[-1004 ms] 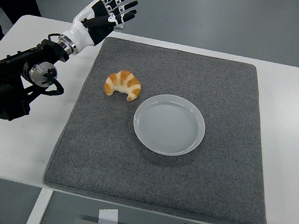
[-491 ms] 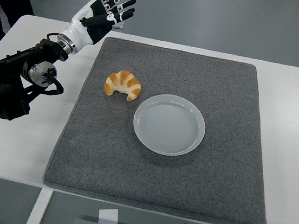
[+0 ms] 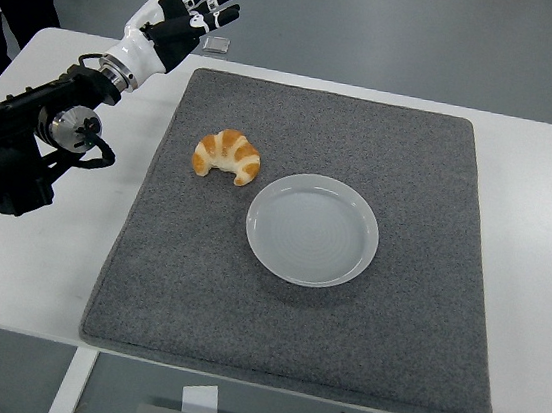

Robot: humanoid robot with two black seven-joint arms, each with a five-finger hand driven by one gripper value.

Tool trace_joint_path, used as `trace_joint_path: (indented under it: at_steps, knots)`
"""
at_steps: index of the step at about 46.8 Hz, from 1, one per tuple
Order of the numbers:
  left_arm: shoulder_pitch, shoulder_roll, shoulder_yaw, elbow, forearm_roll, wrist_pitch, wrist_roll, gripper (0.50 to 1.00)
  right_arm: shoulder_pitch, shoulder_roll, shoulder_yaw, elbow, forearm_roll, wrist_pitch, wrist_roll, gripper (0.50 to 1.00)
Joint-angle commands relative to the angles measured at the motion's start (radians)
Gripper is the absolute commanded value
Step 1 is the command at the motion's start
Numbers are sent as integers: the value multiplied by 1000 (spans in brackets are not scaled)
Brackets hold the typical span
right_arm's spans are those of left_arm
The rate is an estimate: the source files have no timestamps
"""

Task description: Place the bread on the plate

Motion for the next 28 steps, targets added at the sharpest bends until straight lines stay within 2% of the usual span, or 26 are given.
trace_joint_path:
  at_steps: [1, 13, 17, 28]
  knots:
    - [0, 2, -1, 0, 0, 0, 0, 996, 0, 0, 1, 0, 0, 0, 0, 952]
    - [-17, 12, -4, -21, 0, -1, 0, 996, 0, 0, 1, 0, 0, -1, 0, 952]
    - [-55, 25, -2, -32, 2, 0, 3, 996, 0, 0, 1, 0, 0, -1, 0, 952]
    - [-195, 120, 33, -40, 13, -3, 11, 994, 0, 0, 1, 0, 0, -2, 0, 952]
